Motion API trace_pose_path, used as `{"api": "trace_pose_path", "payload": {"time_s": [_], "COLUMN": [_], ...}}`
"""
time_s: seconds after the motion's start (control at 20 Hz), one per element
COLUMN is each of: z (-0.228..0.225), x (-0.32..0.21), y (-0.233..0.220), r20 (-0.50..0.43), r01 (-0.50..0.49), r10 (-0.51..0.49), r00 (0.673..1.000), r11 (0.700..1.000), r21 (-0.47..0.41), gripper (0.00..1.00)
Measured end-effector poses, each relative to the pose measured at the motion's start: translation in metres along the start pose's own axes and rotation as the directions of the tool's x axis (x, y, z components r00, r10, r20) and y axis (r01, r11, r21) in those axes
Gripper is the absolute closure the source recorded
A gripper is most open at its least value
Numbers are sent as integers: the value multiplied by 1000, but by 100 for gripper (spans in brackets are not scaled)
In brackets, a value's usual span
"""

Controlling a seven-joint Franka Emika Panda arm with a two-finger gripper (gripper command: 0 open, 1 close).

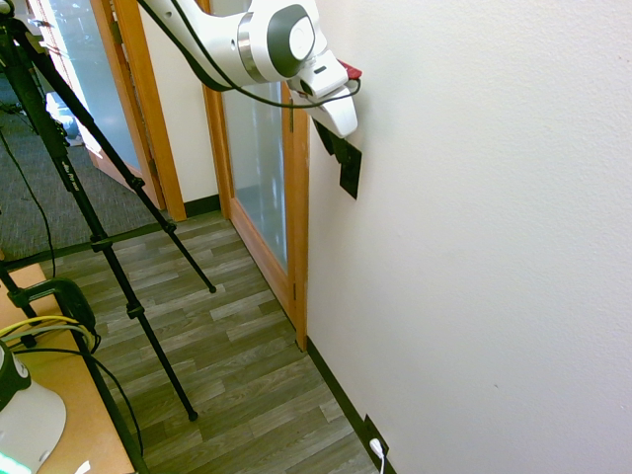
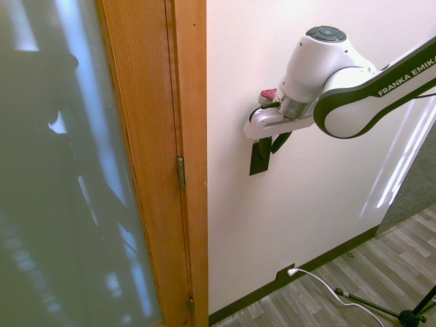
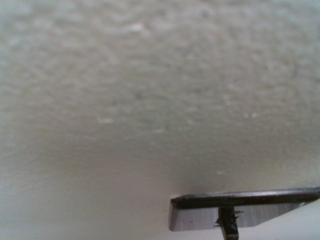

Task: Turn off the light

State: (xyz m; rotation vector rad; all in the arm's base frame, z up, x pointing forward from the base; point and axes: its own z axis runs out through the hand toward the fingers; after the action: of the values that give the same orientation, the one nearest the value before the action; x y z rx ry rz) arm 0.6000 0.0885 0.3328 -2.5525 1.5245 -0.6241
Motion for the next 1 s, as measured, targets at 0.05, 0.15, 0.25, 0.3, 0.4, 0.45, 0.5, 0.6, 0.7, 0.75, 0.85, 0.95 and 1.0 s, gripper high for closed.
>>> {"api": "trace_pose_path", "payload": {"time_s": [0.05, 0.15, 0.25, 0.3, 0.4, 0.45, 0.5, 0.6, 0.7, 0.75, 0.85, 0.95, 1.0], "z": [1, 5, 9, 11, 15, 16, 18, 19, 20, 21, 22, 24, 27], "x": [0, 0, -1, -2, -4, -5, -5, -5, -5, -5, -6, -7, -8], "y": [0, 1, 2, 2, 3, 3, 3, 3, 4, 4, 4, 5, 6], "r20": [-5, -15, -28, -29, -32, -32, -32, -39, -49, -54, -59, -58, -57], "r01": [-5, -12, -23, -28, -33, -34, -36, -37, -44, -46, -53, -54, -55], "r10": [5, 12, 23, 28, 33, 35, 36, 38, 44, 46, 53, 55, 56], "r00": [1000, 1000, 999, 999, 999, 999, 999, 999, 998, 997, 997, 997, 997], "r11": [1000, 1000, 1000, 1000, 999, 999, 999, 999, 999, 999, 999, 998, 998], "r21": [4, 9, 12, 12, 11, 12, 11, 10, 10, 11, 10, 8, 5], "gripper": [100, 100, 100, 100, 100, 100, 100, 100, 100, 100, 100, 100, 100]}}
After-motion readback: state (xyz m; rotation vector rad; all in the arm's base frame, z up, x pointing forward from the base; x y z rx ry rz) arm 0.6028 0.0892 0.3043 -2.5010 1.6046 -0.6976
